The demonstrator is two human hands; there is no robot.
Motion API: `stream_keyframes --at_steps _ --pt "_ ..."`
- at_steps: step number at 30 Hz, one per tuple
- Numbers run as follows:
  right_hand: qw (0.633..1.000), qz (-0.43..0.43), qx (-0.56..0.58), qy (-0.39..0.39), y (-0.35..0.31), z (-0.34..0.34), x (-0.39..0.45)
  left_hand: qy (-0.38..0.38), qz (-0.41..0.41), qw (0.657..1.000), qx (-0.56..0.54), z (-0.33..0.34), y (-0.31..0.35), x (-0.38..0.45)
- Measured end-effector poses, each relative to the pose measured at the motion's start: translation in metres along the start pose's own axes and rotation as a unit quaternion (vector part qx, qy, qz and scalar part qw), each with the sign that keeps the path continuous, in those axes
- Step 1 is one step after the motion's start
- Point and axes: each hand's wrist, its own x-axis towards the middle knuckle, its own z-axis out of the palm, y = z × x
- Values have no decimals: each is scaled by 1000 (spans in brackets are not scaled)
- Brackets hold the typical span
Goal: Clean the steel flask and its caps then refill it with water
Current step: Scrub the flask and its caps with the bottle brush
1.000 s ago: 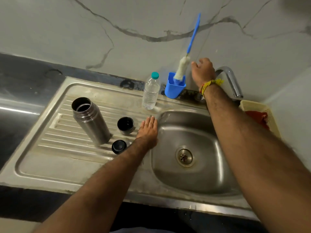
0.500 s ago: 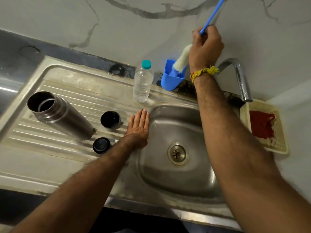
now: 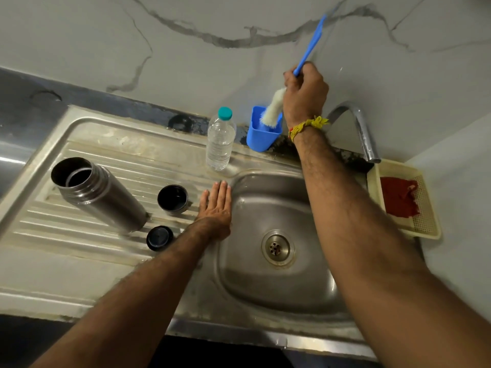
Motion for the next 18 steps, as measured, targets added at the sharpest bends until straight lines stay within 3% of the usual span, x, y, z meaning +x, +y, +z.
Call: stream_keyframes --at_steps 5,9,12,18 --pt "986 -71 35 147 -41 -41 12 -16 -2 1000 -13 -6 0 -2" --pt "971 -94 41 214 -55 -85 -3 -8 3 999 -37 -23 -5 -8" --pt "965 -97 54 237 -53 -119 -43 93 3 978 -187 -47 -4 -34" --pt "965 -15 79 250 -27 -151 -142 342 17 890 -302 -54 -6 -120"
